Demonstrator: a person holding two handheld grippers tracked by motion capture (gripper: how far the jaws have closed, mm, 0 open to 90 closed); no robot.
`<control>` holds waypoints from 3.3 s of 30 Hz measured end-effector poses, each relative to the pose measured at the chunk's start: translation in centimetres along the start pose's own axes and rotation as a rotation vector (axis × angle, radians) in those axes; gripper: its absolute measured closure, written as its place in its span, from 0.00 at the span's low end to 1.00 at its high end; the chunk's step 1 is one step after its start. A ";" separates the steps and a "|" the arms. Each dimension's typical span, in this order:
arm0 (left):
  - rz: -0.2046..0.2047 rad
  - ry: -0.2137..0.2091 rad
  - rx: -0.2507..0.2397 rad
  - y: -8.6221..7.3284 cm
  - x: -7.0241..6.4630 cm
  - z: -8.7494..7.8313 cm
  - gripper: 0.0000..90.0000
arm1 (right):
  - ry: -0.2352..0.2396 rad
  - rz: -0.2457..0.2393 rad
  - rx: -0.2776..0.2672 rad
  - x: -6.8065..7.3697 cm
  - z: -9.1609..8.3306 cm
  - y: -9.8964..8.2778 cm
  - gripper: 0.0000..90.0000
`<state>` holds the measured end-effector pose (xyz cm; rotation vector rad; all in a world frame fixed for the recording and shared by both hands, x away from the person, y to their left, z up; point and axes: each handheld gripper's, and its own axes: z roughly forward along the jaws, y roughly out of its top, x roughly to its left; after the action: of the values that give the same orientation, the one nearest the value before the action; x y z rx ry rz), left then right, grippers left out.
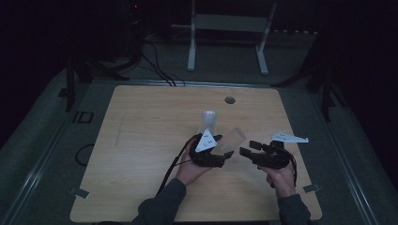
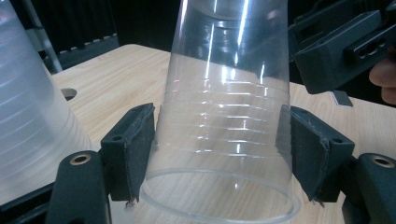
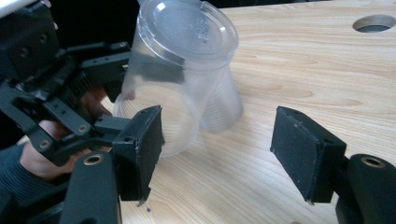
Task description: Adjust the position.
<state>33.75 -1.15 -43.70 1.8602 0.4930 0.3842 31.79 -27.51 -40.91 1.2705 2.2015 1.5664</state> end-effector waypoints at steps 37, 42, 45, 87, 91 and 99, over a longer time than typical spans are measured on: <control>0.043 -0.025 0.056 -0.6 0.3 -0.5 0.32 | -0.143 -0.336 0.239 1.7 -0.3 2.3 0.38; 0.051 -0.036 0.066 -0.6 0.3 -0.5 0.32 | -0.138 -0.361 0.266 1.8 -0.3 2.5 0.38; 0.053 -0.041 0.069 -0.6 0.3 -0.5 0.32 | -0.139 -0.375 0.279 1.8 -0.3 2.6 0.38; 0.112 -0.098 0.144 -0.6 0.3 -0.2 0.33 | -0.128 -0.536 0.450 3.0 -0.3 3.9 0.38; 0.116 -0.099 0.146 -0.6 0.3 -0.2 0.33 | -0.128 -0.547 0.458 3.0 -0.2 4.0 0.38; 0.129 -0.105 0.154 -0.6 0.2 -0.2 0.33 | -0.128 -0.584 0.492 3.1 -0.2 4.4 0.38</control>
<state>33.71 -0.68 -44.22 2.0567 0.3398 0.3404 32.13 -25.00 -36.12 0.6685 2.6270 0.7384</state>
